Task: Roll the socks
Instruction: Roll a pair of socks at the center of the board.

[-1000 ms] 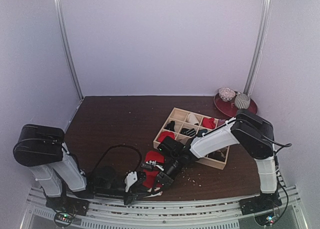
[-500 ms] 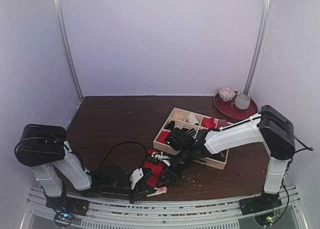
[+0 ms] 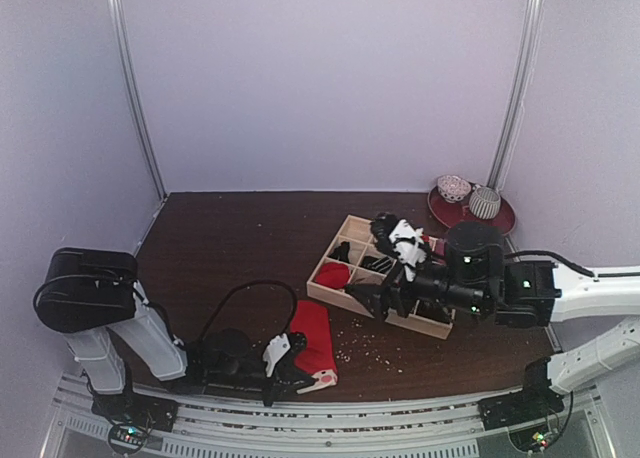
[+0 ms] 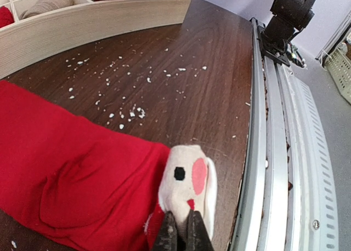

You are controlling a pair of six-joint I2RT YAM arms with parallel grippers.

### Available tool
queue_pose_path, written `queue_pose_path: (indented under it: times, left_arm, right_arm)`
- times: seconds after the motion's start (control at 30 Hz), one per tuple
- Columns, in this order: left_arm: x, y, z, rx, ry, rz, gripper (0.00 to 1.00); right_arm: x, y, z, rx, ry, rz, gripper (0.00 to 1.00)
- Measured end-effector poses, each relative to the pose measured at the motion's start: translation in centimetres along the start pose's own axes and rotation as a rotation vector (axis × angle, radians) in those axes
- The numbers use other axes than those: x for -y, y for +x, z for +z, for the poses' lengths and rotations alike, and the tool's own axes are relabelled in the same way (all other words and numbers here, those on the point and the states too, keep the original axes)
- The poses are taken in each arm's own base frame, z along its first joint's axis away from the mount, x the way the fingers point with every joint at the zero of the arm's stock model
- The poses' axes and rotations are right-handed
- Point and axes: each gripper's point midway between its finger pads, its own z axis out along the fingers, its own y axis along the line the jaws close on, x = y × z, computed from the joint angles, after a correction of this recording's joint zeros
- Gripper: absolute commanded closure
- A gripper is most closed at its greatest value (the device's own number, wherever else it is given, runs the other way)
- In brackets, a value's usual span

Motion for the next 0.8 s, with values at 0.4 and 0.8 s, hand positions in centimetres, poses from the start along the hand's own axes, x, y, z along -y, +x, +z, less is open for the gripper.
queue_pose_path:
  times: [0.4, 0.8]
  left_arm:
    - [0.1, 0.0, 0.1, -0.003, 0.006, -0.002, 1.0]
    - [-0.1, -0.1, 0.2, -0.005, 0.004, -0.005, 1.0]
  right_arm:
    - [1.8, 6.1, -0.8, 0.017, 0.091, 0.084, 0.16]
    - [-10.1, 15.7, 1.9, -0.154, -0.337, -0.179, 0.3]
